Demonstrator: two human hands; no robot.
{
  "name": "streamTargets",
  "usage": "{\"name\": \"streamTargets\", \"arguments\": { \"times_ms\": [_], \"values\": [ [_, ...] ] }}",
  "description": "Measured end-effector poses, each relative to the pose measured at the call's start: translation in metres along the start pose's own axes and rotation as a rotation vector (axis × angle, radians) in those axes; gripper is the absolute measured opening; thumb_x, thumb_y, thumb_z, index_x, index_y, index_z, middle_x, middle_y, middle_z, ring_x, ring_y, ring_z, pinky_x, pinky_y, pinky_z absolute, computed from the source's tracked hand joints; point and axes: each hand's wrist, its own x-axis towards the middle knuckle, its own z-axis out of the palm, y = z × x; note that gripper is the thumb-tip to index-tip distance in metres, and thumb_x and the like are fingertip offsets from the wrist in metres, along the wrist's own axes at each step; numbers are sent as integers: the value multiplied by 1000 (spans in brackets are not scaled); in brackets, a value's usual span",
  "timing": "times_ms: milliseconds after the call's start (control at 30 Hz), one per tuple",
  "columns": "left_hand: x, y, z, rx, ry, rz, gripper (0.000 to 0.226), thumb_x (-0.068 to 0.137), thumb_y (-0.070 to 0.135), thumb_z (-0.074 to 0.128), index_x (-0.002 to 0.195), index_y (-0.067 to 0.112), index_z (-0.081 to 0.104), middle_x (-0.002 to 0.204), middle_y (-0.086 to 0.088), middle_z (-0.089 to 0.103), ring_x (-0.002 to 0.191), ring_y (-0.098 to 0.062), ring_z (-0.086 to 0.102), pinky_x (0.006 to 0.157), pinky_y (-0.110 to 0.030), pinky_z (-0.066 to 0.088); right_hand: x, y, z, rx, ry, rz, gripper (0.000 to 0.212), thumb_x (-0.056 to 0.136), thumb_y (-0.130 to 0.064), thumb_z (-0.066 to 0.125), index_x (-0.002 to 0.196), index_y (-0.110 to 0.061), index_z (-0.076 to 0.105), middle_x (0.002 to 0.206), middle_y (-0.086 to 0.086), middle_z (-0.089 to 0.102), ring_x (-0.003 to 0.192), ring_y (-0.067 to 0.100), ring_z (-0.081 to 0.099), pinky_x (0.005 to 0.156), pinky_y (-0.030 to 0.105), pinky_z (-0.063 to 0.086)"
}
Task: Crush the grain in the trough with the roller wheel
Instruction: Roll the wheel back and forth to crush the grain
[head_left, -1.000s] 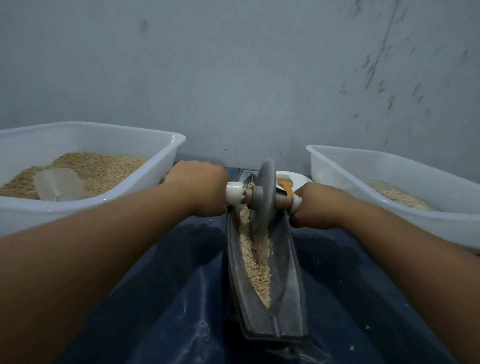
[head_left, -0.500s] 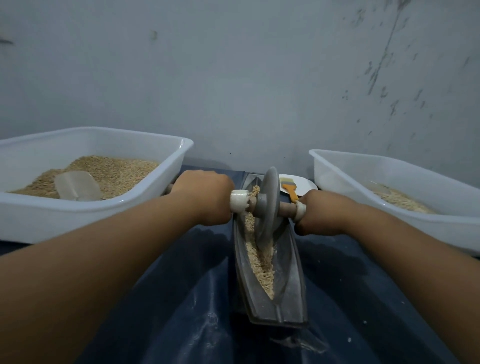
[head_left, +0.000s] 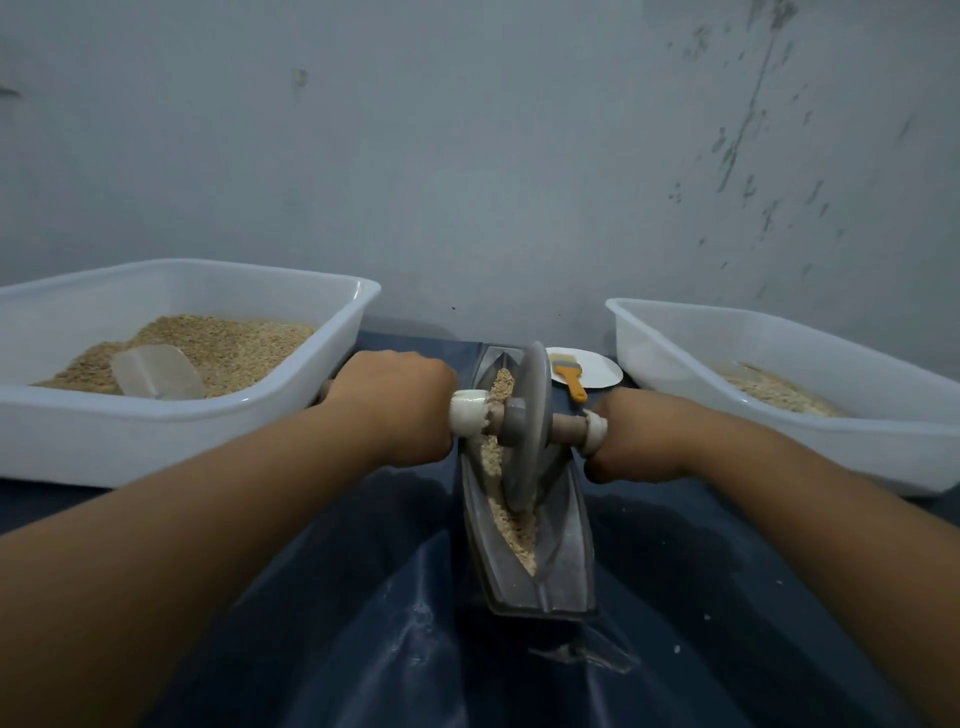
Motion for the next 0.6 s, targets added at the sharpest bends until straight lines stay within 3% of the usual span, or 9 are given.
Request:
{"name": "streamTargets", "arguments": {
  "times_ms": [133, 333, 600],
  "values": [
    [-14, -1, 10, 44, 97, -16, 29, 72, 40, 64, 64, 32, 37, 59, 12, 44, 52, -3, 39, 53, -25, 33, -10, 1, 6, -89, 102, -27, 14, 61, -39, 66, 66, -29, 56, 63, -7, 61, 60, 11, 60, 51, 24, 39],
    [-10, 3, 1, -66, -45, -64, 14, 75, 36, 63, 83, 32, 53, 73, 9, 57, 70, -14, 58, 63, -28, 45, -4, -14, -6, -179, 89, -10, 16, 71, -38, 66, 78, -27, 57, 74, -5, 63, 66, 13, 59, 54, 25, 41],
    [-35, 5, -2, 38, 61, -75, 27, 74, 42, 63, 66, 31, 39, 62, 11, 47, 53, -2, 40, 51, -24, 30, -26, -5, 3, -164, 155, -67, 16, 61, -43, 61, 64, -31, 51, 64, -9, 58, 59, 7, 55, 49, 23, 36]
  ]
}}
